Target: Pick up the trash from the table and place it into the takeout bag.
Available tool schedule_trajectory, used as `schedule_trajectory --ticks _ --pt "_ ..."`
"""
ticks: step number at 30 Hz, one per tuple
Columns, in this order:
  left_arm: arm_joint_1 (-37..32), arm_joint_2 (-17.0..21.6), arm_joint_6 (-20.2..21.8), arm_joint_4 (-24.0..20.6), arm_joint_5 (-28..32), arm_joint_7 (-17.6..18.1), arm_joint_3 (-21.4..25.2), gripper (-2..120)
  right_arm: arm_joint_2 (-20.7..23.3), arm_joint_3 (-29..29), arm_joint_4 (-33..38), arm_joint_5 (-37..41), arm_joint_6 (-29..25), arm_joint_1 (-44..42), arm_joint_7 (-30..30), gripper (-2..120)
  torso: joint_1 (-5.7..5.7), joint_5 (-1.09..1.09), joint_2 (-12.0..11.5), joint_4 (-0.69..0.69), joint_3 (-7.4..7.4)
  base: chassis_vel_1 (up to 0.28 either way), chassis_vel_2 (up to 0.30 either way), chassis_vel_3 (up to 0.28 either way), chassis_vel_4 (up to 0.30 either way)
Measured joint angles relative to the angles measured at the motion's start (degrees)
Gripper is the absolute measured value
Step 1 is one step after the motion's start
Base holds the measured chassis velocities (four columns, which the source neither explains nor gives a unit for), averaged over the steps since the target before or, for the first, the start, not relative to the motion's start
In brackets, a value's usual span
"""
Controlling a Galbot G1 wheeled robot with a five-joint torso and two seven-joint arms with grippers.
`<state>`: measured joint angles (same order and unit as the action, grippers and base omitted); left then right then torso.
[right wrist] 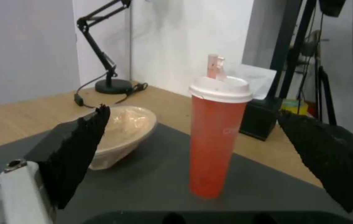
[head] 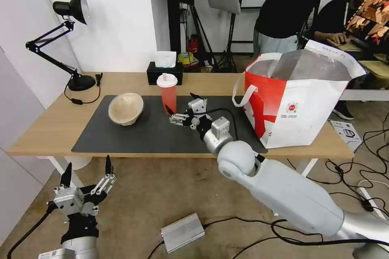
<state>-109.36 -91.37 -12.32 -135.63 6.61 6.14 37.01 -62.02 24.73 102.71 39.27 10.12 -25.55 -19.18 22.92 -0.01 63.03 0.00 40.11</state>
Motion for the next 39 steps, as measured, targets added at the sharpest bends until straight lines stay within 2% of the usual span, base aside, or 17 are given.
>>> schedule_trajectory --ticks 15,22,39 --pt "0.1 0.0 0.0 0.8 -0.2 -0.1 -0.1 100 -6.2 -1.2 -8.5 2.9 6.6 3.9 -2.1 100 0.00 0.00 0.0 0.00 0.00 0.000 0.000 0.000 0.000" --pt "0.3 0.0 0.0 0.9 -0.1 -0.1 -0.1 100 -7.6 -1.6 -11.5 3.0 6.9 4.5 -2.1 100 0.00 0.01 0.0 0.00 0.00 0.000 0.000 0.000 0.000" --pt "0.0 0.0 0.0 0.7 0.1 -0.1 -0.2 100 -14.3 -2.3 -22.0 2.8 5.7 7.4 1.3 100 0.00 0.00 0.0 0.00 0.00 0.000 0.000 0.000 0.000"
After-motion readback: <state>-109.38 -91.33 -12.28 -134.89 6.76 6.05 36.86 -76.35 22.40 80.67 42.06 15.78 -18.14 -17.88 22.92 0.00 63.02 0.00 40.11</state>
